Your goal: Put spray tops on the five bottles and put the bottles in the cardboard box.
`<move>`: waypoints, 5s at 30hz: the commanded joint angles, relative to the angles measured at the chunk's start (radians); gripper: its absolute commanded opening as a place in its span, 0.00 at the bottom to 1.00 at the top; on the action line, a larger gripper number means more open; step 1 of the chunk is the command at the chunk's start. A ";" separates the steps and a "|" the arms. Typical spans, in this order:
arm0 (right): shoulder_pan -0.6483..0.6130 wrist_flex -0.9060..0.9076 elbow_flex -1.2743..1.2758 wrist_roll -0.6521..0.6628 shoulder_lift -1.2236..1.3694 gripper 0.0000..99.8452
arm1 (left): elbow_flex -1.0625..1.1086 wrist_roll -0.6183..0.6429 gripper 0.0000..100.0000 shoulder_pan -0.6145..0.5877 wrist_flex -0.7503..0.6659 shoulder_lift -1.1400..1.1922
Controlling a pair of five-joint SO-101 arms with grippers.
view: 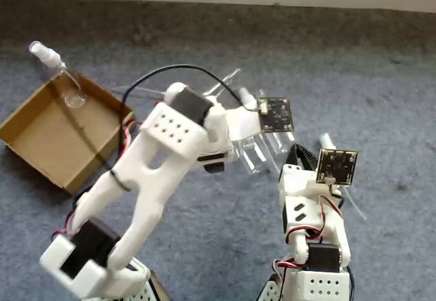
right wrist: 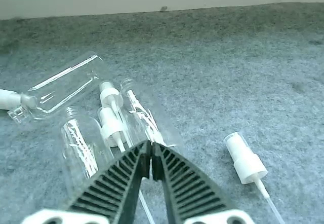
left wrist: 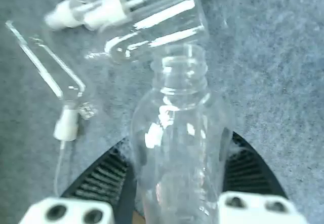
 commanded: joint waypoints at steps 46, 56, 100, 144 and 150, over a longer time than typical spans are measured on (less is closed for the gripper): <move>0.039 0.004 0.111 0.292 -0.012 0.00 | 1.104 0.652 0.06 -0.375 -0.841 -1.285; 0.251 0.081 -0.119 0.324 0.001 0.07 | 1.313 0.655 0.06 -0.369 -1.162 -1.285; 0.206 0.519 -1.627 0.582 1.963 0.19 | 1.550 0.649 0.06 -0.294 -1.226 -1.707; 0.245 0.750 -1.842 0.669 1.946 0.04 | 1.669 0.655 0.06 0.021 -1.464 -1.707; 0.240 0.774 -1.842 0.523 1.790 0.04 | 1.669 0.660 0.06 0.022 -1.464 -1.707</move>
